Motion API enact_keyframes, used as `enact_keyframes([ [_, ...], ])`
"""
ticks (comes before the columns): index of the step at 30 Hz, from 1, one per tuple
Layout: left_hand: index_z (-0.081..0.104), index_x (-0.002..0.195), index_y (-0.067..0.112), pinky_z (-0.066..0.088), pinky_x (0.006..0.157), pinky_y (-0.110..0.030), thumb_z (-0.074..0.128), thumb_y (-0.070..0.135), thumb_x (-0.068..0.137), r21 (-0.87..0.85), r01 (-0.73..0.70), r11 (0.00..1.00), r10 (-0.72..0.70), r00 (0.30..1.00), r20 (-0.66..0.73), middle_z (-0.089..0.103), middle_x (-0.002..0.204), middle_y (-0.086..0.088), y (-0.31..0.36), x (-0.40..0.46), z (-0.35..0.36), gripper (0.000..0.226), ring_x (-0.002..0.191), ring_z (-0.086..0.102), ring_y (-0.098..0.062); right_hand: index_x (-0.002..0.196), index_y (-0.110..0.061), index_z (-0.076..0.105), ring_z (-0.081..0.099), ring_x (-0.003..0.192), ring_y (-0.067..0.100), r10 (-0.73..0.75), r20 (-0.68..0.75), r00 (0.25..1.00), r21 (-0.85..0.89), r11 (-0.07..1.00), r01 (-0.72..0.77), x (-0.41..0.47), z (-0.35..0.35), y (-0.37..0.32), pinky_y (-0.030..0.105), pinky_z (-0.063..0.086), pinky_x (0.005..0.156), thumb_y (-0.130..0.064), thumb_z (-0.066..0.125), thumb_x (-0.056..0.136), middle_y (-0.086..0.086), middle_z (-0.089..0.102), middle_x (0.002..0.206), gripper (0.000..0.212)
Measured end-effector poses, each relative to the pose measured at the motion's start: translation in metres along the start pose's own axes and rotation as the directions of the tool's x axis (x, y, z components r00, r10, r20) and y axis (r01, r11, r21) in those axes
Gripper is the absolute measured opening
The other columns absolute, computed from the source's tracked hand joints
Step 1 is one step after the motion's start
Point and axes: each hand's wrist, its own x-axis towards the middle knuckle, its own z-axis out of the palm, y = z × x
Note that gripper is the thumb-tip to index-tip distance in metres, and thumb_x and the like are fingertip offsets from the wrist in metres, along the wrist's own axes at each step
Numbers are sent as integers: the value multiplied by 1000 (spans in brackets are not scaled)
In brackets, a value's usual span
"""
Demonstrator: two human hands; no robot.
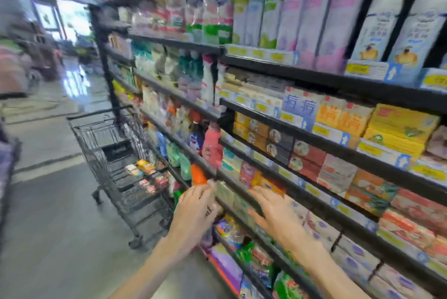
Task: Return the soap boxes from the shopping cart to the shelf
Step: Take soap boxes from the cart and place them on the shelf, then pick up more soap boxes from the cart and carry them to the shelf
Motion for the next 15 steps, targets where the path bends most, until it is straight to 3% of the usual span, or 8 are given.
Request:
enact_keyframes([
  [2, 58, 128, 25, 46, 98, -37, 52, 53, 84, 33, 52, 998, -51, 998, -21, 57, 126, 5, -43, -16, -17, 53, 120, 52, -20, 121, -13, 61, 67, 100, 22, -99, -26, 995, 49, 994, 100, 32, 17, -34, 29, 54, 84, -49, 44, 98, 8, 71, 113, 45],
  [4, 59, 128, 23, 49, 95, -38, 57, 53, 82, 71, 102, 992, -100, 994, -34, 58, 126, 3, -87, -31, -37, 55, 119, 55, -22, 124, -14, 57, 65, 105, 23, -157, 4, 988, 90, 984, 156, 65, 40, -68, 30, 52, 91, -44, 58, 89, 8, 69, 118, 46],
  [7, 58, 133, 23, 49, 98, -39, 58, 56, 81, 128, 165, 978, -163, 986, -30, 60, 130, 0, -158, -50, -69, 61, 121, 58, -26, 126, -14, 62, 66, 108, 24, -190, 94, 977, 143, 974, 176, 115, 79, -125, 33, 56, 90, -46, 64, 83, 6, 67, 122, 54],
  [12, 54, 138, 21, 48, 104, -41, 40, 64, 85, 186, 258, 948, -253, 966, -51, 56, 138, -1, -271, -90, -122, 70, 126, 54, -24, 132, -15, 59, 63, 112, 22, -304, 110, 946, 222, 936, 275, 193, 138, -235, 29, 49, 97, -51, 52, 86, 3, 65, 127, 59],
  [15, 58, 133, 17, 52, 99, -42, 43, 63, 85, 227, 319, 920, -306, 948, -89, 61, 131, -4, -332, -118, -145, 68, 121, 59, -27, 137, -16, 54, 59, 119, 21, -350, 142, 926, 257, 916, 307, 228, 178, -294, 30, 46, 102, -54, 50, 86, 2, 61, 132, 64],
])
